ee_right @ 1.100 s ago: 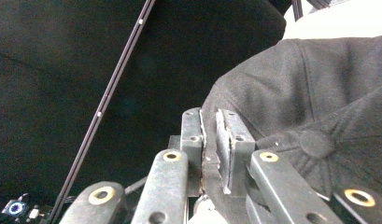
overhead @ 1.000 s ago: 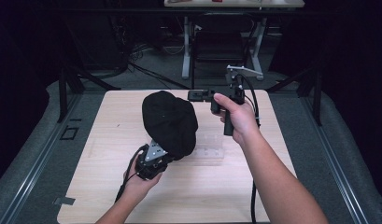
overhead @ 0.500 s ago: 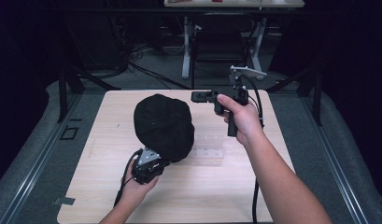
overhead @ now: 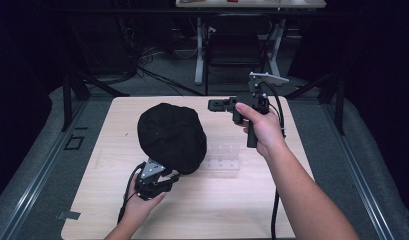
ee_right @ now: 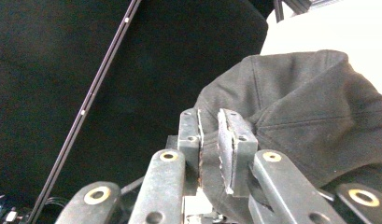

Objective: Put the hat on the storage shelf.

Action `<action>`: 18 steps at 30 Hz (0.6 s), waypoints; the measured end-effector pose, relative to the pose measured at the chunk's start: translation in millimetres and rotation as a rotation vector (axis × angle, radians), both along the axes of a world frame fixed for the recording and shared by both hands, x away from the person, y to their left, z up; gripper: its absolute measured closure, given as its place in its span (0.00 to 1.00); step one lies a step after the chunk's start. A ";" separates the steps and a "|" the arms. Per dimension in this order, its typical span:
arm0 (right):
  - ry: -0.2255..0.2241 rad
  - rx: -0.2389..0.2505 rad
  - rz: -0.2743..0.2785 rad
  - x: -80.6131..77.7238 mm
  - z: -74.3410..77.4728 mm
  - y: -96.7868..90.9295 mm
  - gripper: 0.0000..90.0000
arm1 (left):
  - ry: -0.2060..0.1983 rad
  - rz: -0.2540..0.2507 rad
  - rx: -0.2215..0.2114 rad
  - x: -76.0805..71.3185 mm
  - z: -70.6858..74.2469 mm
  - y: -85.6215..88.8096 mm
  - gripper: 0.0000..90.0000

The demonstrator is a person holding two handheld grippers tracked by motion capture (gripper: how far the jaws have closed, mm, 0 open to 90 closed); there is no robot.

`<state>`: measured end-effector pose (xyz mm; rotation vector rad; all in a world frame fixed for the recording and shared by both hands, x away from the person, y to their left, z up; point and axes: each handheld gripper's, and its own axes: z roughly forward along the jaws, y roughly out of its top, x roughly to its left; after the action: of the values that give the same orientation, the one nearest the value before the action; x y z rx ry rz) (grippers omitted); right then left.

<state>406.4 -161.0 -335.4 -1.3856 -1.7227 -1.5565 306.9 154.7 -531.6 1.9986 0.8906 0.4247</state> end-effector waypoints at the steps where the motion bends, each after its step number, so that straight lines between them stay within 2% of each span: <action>1: 0.002 -0.002 -0.003 -0.1 -0.3 -1.2 0.88 | -0.005 0.002 -0.001 -0.3 0.4 1.3 0.65; 3: 0.000 -0.006 -0.006 -0.5 -0.3 -2.5 0.88 | -0.010 0.009 -0.007 -1.0 1.3 5.4 0.62; 18: -0.019 -0.053 -0.027 -9.8 2.5 -17.1 0.85 | 0.030 0.072 -0.053 -7.7 5.4 41.2 0.53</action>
<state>396.6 -178.1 -332.9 -1.4297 -1.7748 -1.5533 299.2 195.9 -526.2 1.9336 0.9847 0.4086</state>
